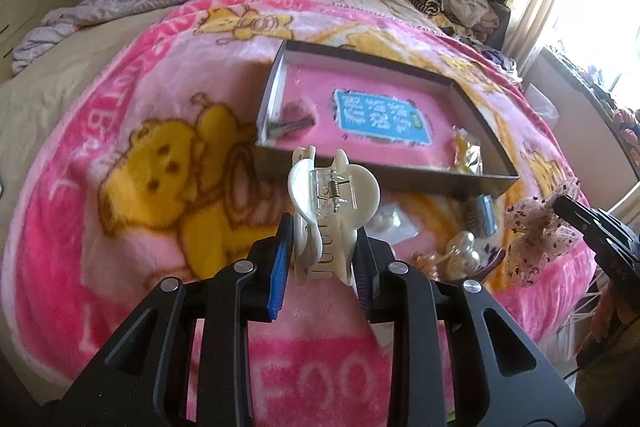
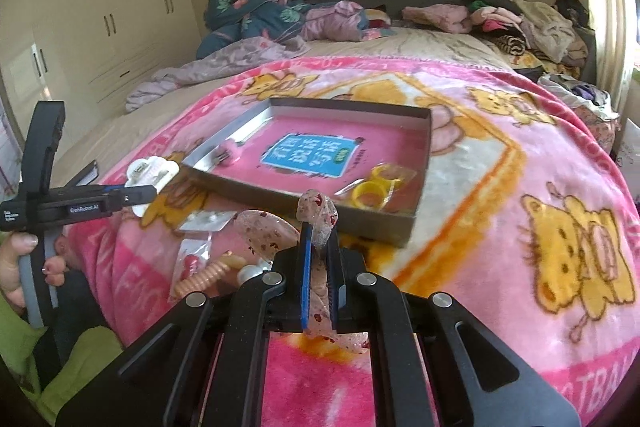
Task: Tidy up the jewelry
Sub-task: 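Carry the claw clip and bow into the box and open both tools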
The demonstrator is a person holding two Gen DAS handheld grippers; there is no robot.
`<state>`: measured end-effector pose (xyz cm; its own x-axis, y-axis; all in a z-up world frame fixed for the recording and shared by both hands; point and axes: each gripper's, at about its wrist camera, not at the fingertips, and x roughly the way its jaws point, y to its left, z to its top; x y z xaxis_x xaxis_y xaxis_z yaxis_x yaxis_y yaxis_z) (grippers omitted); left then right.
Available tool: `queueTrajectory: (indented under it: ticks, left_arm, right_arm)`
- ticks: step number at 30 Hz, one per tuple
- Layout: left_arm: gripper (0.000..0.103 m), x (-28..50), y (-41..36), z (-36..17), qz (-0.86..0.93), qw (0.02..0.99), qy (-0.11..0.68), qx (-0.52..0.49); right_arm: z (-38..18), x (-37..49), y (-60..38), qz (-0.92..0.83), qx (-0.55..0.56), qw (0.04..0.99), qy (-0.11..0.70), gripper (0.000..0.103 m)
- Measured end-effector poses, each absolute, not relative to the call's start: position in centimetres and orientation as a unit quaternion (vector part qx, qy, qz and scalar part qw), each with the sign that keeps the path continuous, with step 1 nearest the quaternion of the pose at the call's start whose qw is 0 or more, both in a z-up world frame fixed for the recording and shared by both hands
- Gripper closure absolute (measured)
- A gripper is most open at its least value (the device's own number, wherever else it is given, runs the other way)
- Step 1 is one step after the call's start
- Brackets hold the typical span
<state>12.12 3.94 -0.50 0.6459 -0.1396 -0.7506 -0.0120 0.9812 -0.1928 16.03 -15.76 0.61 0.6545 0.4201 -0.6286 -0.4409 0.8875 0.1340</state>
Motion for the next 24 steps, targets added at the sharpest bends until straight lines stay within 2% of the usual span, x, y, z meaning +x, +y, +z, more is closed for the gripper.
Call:
queueTrajectory:
  ticks: [24]
  left_arm:
    - [0.083,18.1,1.5,-0.4,-0.056,0.902,0.422,-0.075]
  right_arm:
    - [2.8,21.3,-16.0,0.218,-0.01,0.925,0.312,0.096]
